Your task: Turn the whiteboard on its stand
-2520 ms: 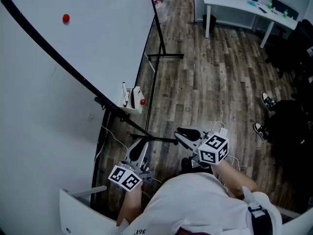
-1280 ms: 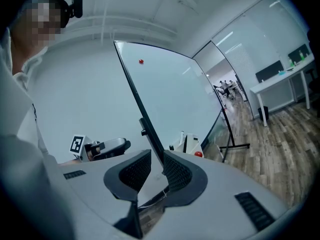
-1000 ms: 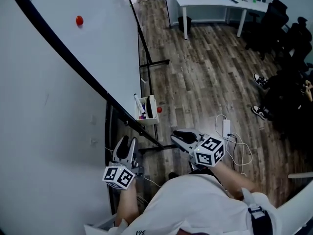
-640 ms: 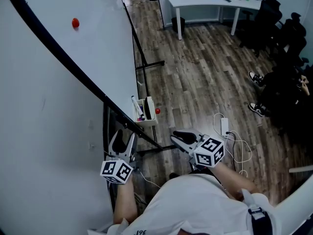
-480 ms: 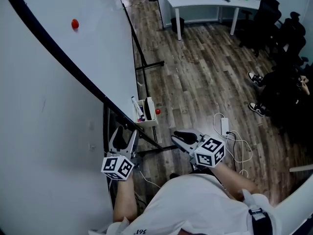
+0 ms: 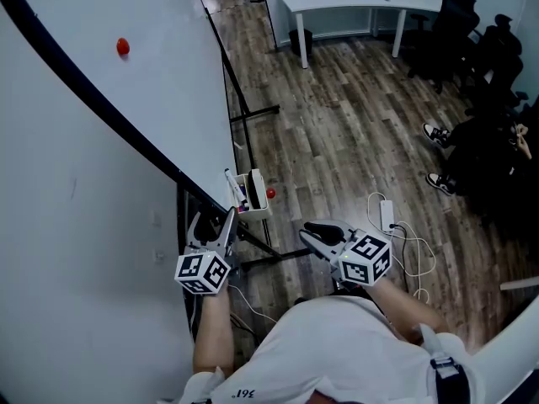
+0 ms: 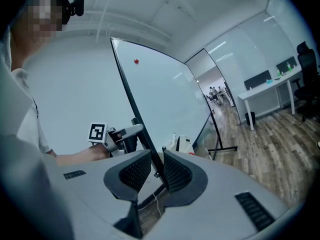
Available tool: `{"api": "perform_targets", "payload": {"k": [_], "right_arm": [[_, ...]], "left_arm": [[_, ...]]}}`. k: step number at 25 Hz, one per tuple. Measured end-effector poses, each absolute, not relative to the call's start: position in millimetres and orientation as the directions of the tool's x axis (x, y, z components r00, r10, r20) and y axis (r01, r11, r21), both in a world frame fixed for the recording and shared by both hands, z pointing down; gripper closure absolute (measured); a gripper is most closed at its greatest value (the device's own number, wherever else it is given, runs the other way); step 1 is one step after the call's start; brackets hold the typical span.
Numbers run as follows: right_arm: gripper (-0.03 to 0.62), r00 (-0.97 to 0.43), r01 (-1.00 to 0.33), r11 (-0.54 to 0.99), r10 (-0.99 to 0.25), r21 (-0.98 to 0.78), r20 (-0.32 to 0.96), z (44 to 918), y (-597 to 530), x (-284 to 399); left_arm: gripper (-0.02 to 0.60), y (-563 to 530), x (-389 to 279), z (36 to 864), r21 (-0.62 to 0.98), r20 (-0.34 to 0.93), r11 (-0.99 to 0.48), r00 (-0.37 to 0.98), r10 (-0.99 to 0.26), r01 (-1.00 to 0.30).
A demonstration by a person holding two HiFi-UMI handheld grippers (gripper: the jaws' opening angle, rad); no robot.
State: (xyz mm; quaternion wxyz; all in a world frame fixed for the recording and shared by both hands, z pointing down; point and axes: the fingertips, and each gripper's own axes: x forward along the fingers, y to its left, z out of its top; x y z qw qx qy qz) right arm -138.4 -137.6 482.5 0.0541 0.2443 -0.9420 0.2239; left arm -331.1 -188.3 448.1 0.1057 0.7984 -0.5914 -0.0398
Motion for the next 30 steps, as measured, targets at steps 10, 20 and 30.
{"api": "perform_targets", "payload": {"k": [10, 20, 30], "right_arm": [[0.503, -0.862, -0.508, 0.767, -0.455, -0.393, 0.225, 487.1, -143.1, -134.9], [0.503, -0.863, -0.505, 0.769, -0.442, -0.392, 0.245, 488.7, -140.8, -138.0], [0.503, -0.862, -0.507, 0.766, -0.440, -0.395, 0.253, 492.4, -136.1, -136.0]], "left_arm": [[0.274, -214.3, -329.0, 453.1, 0.197, 0.074, -0.304, 0.323, -0.944, -0.932], [0.357, -216.1, -335.1, 454.3, 0.190, 0.089, -0.270, 0.290, -0.953, -0.944], [0.367, -205.9, -329.9, 455.6, 0.189, 0.095, -0.256, 0.277, -0.956, -0.948]]}}
